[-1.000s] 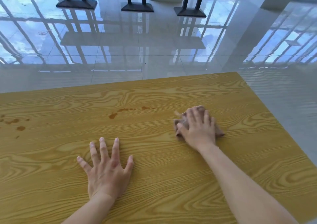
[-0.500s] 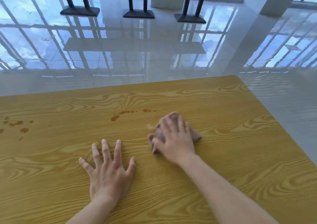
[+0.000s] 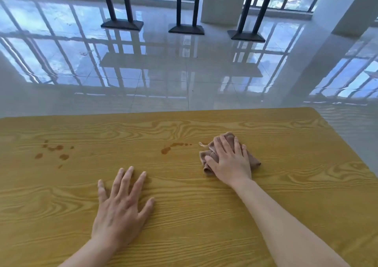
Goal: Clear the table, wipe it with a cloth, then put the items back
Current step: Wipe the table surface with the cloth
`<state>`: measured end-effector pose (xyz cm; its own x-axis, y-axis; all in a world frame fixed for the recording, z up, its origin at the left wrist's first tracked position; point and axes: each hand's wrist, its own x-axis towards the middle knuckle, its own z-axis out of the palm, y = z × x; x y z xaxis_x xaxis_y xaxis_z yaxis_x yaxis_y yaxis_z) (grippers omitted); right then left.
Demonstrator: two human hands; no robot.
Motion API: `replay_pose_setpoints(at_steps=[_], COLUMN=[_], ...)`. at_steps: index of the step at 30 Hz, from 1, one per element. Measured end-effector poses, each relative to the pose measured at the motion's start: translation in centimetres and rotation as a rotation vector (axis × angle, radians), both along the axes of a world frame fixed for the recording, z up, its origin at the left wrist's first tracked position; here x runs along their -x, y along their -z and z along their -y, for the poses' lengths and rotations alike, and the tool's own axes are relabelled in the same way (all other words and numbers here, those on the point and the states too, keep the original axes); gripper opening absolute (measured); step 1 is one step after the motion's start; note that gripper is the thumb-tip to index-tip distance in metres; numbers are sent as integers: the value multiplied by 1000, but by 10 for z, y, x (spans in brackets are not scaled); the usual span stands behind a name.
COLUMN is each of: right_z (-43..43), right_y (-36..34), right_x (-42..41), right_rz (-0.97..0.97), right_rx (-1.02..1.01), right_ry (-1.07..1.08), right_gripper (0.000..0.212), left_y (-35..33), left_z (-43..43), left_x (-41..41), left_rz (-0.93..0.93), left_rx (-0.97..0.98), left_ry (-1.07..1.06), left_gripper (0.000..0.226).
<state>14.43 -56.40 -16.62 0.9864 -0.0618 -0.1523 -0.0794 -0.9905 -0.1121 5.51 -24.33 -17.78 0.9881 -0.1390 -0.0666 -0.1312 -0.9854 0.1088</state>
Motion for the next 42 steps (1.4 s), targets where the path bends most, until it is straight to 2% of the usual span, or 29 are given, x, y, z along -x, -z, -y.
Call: replay_pose_setpoints(at_steps=[3,5,8,10,12,14,17,19,20,22,25,27,29,31,33,35,37,40,42], right_z=[-9,10,32,21,-1,-22,-33,-16,-2,21,8,-18,-42,-51,-41,-22,-22,-58,-81], right_y=[8,8,-1,-6,-11,-11,4,7,8,4,-13,-17,-12,-2,7,7,2,-10,-13], right_x=[65,89,42,-9,-43,-35,50,98,97,58,-33,-63,-48,10,71,77,40,-42,-68], right_rz=[75,71,0,-37,-87,-68,49,75,52,38,-64,-91,-60,18,99,68,44,-21,-65], right_rx=[9,31,45,45,18,10,-3,-12,10,74,13,-7,-35,-25,-7,1,26,-45,-46], right_ry=[-376,-402,-176,37,131,3,-342,-421,-421,-295,89,139,-92,-396,-556,-533,-405,-121,-80], right_gripper=[75,73,74,75,77,77,77,77,76,76,77,75,73,72,71,72,73,71,69], left_y=[0,-1,-2,-1,-3,-3,-4,-6,-3,-2,-2,-2,-2,-1,-1,1,2,2,1], left_z=[1,0,1,2,3,2,-1,-1,-1,2,5,6,5,3,4,5,3,3,5], left_x=[1,-2,0,-1,-1,-1,1,-1,-1,0,0,0,-1,0,0,-2,-1,0,-1], left_rz=[0,7,-18,0,-10,-6,14,17,13,5,-1,22,17,21,22,19,8,16,17], left_rx=[-16,-9,-13,1,2,-5,2,-12,-10,-3,4,15,16,21,15,13,11,17,32], left_ry=[19,12,29,12,8,0,1,8,0,4,7,5,5,6,5,7,18,5,-3], left_gripper=[79,78,77,76,76,76,76,77,77,76,76,76,76,76,76,76,75,75,75])
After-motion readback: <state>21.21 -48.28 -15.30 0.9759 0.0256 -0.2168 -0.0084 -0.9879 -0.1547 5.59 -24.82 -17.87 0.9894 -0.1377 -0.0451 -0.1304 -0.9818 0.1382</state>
